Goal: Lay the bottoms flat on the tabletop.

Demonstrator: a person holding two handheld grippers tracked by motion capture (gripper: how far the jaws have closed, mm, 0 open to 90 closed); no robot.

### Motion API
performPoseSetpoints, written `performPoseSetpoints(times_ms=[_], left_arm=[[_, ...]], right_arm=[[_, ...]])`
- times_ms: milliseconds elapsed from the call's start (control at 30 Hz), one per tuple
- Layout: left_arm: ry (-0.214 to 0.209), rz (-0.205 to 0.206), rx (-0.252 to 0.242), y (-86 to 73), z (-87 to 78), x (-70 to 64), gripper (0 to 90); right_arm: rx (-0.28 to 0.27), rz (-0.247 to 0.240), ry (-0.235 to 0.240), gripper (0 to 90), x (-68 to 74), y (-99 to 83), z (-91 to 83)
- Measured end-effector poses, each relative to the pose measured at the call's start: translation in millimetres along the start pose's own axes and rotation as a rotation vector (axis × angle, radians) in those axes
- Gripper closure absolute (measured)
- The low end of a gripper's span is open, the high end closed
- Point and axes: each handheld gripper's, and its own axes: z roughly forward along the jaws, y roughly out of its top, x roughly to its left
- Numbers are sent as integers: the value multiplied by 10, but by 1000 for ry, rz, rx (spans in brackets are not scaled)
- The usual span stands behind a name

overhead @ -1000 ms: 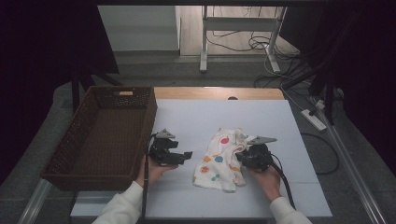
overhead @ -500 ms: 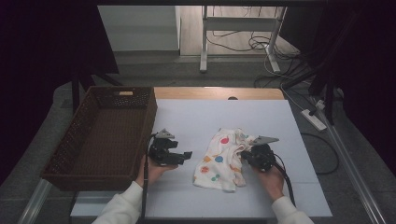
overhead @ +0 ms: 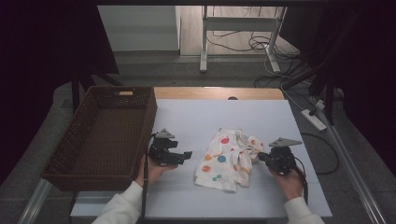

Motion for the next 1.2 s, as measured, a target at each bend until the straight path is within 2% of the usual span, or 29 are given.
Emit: performPoseSetpoints(times_ms=[200,300,433,567,867,933,1067,1133,1200], left_arm=[[0,-1,-2,3,-10,3,197],[1,0,-2,4,-9,0,197],[2,-1,-4,3,-18,2,197],[3,-3,-4,2,-19,9,197],[5,0,-6,4,-25,0,197],[6,1,-6,6,-23,-3,197],[6,0,-6,7,-21,1,197],[7,1,-7,8,-23,2,197],[7,2,-7,9,-24,1,197]], right_arm=[[9,25,-48,874,-187,-65,-53],[15,43,-52,874,-252,-96,-53],[19,38,-69,874,-307,-113,-89],[20,65,-77,874,-409,-149,-93],[41,78,-95,869,-479,-186,-75],[36,82,-96,857,-475,-190,-84],[-9,95,-101,746,-380,-178,-152],[-49,114,-86,674,-301,-165,-214],[-65,119,-67,627,-228,-158,-257]])
